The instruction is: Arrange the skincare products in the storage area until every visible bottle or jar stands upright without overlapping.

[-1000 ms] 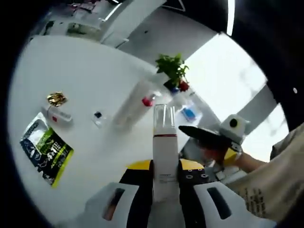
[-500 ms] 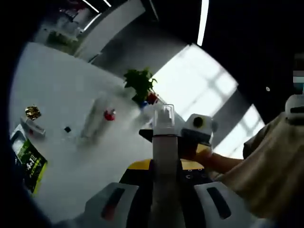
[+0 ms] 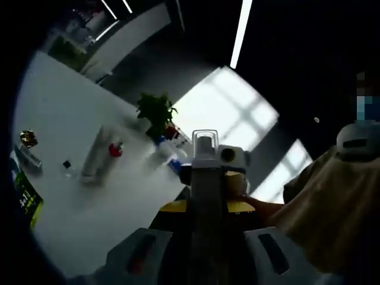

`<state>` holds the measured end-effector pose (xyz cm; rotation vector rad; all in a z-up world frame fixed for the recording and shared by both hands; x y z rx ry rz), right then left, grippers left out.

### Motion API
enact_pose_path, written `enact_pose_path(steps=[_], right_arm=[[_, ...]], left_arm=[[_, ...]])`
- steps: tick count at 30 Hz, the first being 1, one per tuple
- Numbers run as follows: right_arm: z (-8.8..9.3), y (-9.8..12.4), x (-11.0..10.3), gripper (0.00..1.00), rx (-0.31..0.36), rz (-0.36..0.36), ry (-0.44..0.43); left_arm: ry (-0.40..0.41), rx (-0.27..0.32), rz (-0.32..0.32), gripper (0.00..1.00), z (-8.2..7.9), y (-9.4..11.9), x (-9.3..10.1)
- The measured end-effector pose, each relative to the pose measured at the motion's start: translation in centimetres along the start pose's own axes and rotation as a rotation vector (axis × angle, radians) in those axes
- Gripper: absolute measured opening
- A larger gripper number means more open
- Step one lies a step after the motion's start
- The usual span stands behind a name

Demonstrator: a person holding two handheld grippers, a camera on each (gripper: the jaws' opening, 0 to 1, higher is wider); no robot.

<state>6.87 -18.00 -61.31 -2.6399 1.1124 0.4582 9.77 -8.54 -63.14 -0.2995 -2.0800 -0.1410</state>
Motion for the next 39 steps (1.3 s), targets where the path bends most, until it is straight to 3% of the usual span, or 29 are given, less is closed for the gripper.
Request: enact_pose_path(steps=[5,9,15,19,23,25,27,30,34,37,39], right_arm=[[-0.1,0.4,0.3,0.21,-0.043,0.047,0.015],[-0.5,0.4,0.5,0.21,-0.050,0.126,0.072],[-0.7,0.1,1.4,0.20,-0.092,0.334,0.103],[-1.3,-0.2,1.4,0.20,-0.109,0.483,0.115],[-1.7,-0.9,0.6,0.20,-0.120,0.544,0.135],[-1.7,-1.4,0.0,0.19,-0.131,0.553,0.179],[-1.5,-1.5,-0.5,0.19,-0.157,0.553,0.248],[-1.5,-1.3,-0.6,0.19,-0.154,0.541,0.230],[-1.3,-1.1,-0.7,0.19,-0.152,0.530,0.224],[-1.3,-0.8,-0.9,0.19,-0.146,0.504,0.244],[-1.6,-0.6,-1.1,0.19,-0.106,0.443,0.252]], left_arm=[[-0.032,-0.008,-0.042,0.17,-0.1,-0.4,-0.2],[-0.099,0.006,-0.155,0.19,-0.7,-0.8,-0.4],[-0.321,-0.006,-0.443,0.22,-1.4,-1.8,-0.6],[-0.430,0.049,-0.597,0.21,-1.7,-2.3,-0.4],[-0.596,0.073,-0.748,0.19,-1.6,-2.5,-0.3],[-0.619,0.078,-0.820,0.18,-1.4,-2.3,-0.5],[-0.592,0.069,-0.813,0.18,-1.3,-2.2,-0.6],[-0.541,0.074,-0.770,0.18,-1.2,-1.7,-0.6],[-0.538,0.061,-0.756,0.18,-1.1,-1.6,-0.6],[-0.492,0.051,-0.687,0.18,-0.8,-1.7,-0.4],[-0.459,0.046,-0.612,0.18,-0.9,-1.7,-0.1]])
Point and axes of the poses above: the point that each gripper's makers call its tool centre point, and the gripper's own axes: y roughly backward along the fingers, x roughly to its right, z roughly out of its underside, the point moved 6 cm from there along y, roughly backward along the fingers, and after that the axes turned 13 degrees about y, right-handed, at the moved point
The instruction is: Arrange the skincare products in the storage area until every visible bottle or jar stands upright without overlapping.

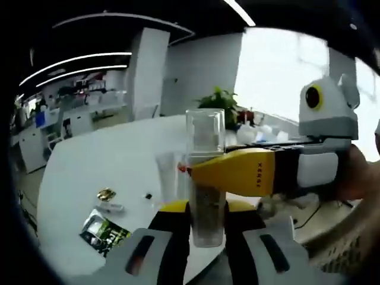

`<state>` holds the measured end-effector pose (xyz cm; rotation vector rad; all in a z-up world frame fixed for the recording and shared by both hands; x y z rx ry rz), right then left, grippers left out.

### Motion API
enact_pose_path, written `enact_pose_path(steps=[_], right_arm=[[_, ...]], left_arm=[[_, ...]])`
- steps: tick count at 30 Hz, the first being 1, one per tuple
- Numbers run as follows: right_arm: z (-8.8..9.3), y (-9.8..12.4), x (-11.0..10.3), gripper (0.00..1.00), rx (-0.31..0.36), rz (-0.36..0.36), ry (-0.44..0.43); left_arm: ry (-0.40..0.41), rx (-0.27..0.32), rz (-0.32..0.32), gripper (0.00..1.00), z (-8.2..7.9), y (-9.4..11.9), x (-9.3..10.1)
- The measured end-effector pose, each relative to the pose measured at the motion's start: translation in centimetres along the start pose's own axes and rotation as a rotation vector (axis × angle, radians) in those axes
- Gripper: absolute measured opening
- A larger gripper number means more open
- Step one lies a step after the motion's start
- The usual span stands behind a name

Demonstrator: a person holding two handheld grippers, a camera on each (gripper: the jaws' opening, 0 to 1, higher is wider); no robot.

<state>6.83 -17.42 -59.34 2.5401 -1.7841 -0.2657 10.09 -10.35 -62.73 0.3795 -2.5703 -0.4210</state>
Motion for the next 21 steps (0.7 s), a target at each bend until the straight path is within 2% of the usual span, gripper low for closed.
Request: enact_pose_path(steps=[1,2,3,6,8,11,12,14,17,21], right_arm=[[-0.2,0.3,0.0,0.19,0.015,-0.034,0.002],[-0.2,0.4,-0.1,0.20,0.019,-0.073,0.012],[-0.3,0.5,-0.1,0.21,0.016,-0.102,0.008],[-1.0,1.0,-0.1,0.22,0.036,-0.217,-0.013],[-1.5,1.2,0.0,0.22,0.049,-0.286,-0.025],[-2.5,1.7,0.0,0.22,0.047,-0.433,-0.038],[-2.8,1.9,0.0,0.22,0.043,-0.467,-0.038],[-3.3,2.1,-0.2,0.22,0.040,-0.539,-0.024],[-4.0,2.5,-0.8,0.21,0.042,-0.624,0.009],[-4.3,2.5,-1.0,0.20,0.055,-0.638,0.017]], left_arm=[[0.017,-0.029,0.088,0.18,0.0,0.1,0.5],[0.032,-0.039,0.116,0.18,0.0,0.2,0.6],[0.005,-0.069,0.167,0.18,0.1,0.4,0.9],[-0.004,-0.083,0.219,0.18,-0.3,0.9,1.2],[0.037,-0.087,0.304,0.18,-0.6,1.1,1.8],[0.096,-0.111,0.449,0.18,-1.0,1.7,2.7],[0.101,-0.118,0.480,0.18,-1.1,1.8,2.9],[0.102,-0.137,0.537,0.18,-1.2,2.1,3.4],[0.073,-0.147,0.582,0.18,-1.4,2.4,4.2],[0.073,-0.146,0.626,0.18,-1.5,2.4,4.6]])
Point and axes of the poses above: the point that each gripper's makers call its tool centre point, and the gripper's own axes: y roughly backward along the fingers, x roughly to its right, z roughly out of its underside, the point moved 6 cm from there along y, roughly backward along the fingers, and after that the axes turned 13 degrees about y, right-handed, at the moved point
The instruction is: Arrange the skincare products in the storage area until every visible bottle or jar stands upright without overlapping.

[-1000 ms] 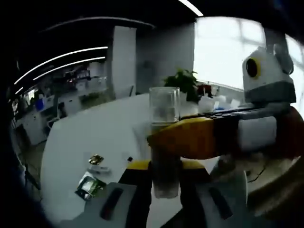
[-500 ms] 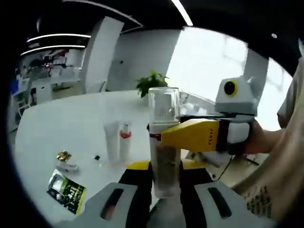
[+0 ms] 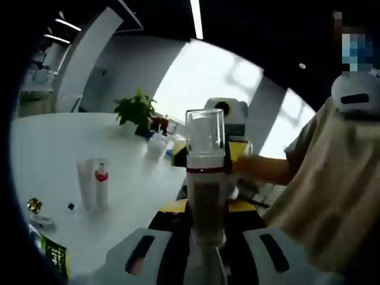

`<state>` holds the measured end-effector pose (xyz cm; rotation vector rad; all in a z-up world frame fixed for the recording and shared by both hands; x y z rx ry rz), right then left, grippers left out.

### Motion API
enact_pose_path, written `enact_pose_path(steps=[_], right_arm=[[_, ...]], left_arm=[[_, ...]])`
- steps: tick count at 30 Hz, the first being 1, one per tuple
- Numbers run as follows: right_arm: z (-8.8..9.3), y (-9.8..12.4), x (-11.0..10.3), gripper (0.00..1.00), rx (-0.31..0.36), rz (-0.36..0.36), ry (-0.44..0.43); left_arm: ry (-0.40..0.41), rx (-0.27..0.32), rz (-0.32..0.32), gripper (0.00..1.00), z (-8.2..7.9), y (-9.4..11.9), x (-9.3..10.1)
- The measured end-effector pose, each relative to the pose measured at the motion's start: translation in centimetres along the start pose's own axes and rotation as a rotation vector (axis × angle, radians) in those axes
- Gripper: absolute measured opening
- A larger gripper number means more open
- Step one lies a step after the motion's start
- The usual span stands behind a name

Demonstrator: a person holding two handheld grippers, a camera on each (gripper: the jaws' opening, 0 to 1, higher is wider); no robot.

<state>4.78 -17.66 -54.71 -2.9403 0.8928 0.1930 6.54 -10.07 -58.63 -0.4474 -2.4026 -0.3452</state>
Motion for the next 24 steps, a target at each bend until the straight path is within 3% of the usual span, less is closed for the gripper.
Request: enact_pose_path(steps=[4,8,16,24], right_arm=[[0.0,0.1,0.1,0.19,0.011,0.007,0.005],[0.4,0.1,0.3,0.19,-0.008,0.019,0.028],[3.1,0.1,0.8,0.19,-0.191,0.052,0.187],[5.5,1.0,1.6,0.20,-0.290,0.128,0.256]], left_arm=[[-0.005,-0.004,0.014,0.18,-0.1,-0.2,-0.2],[-0.049,-0.042,-0.023,0.18,0.0,-0.4,-0.8],[-0.200,-0.199,-0.169,0.18,1.7,-1.8,-3.3],[-0.257,-0.257,-0.252,0.18,3.0,-3.2,-5.7]])
Point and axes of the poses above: the point that each gripper's makers call its tool centre point, and the gripper's own axes: y roughly backward along the fingers, x roughly to its right, z roughly out of its underside, the point moved 6 cm from there along y, roughly backward along the fingers, and after that the axes turned 13 degrees about y, right-handed, at the moved point
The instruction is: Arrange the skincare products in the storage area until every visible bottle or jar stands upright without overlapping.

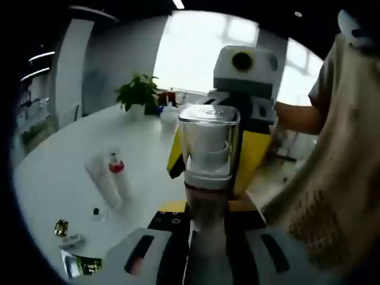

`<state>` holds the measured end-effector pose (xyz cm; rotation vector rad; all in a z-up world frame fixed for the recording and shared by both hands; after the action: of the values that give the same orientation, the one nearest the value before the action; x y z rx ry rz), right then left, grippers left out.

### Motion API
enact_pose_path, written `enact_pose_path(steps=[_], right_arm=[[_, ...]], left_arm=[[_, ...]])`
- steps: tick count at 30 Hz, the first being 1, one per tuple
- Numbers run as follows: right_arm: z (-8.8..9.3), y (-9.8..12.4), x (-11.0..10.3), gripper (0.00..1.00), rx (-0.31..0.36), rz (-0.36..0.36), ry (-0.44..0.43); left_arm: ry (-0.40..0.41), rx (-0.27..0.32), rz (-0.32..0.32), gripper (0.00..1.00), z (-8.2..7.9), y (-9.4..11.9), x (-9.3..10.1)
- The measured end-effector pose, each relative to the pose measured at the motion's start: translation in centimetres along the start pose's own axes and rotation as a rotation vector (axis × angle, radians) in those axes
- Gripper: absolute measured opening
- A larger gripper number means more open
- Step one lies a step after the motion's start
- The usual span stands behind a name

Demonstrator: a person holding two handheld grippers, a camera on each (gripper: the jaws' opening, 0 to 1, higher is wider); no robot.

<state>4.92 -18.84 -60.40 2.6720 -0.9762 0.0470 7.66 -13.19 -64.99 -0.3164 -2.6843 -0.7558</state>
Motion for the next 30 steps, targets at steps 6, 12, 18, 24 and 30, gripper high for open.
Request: enact_pose_path(steps=[6,12,18,24,30], right_arm=[[1.6,0.7,0.6,0.20,-0.049,0.052,0.014],[3.3,1.4,0.9,0.20,-0.103,0.116,0.022],[4.8,1.6,1.0,0.20,-0.159,0.143,0.042],[6.5,1.5,1.4,0.20,-0.216,0.125,0.078],[8.0,1.2,2.2,0.20,-0.229,0.092,0.090]], left_arm=[[-0.053,-0.025,-0.041,0.19,0.3,-1.4,-0.8],[-0.108,-0.049,-0.070,0.19,0.7,-3.0,-1.6],[-0.144,-0.077,-0.099,0.19,1.4,-4.7,-2.3],[-0.151,-0.091,-0.114,0.19,2.3,-6.1,-3.1],[-0.144,-0.094,-0.111,0.19,2.9,-7.0,-4.1]])
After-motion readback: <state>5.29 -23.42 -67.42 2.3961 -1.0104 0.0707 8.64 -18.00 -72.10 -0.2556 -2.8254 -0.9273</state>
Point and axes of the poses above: the point that each gripper's makers call its tool centre point, and the gripper's own axes: y roughly backward along the fingers, x roughly to its right, z roughly out of its underside, the point moved 6 cm from there along y, roughly backward along the fingers, and after that the axes turned 13 degrees about y, right-handed, at the moved point
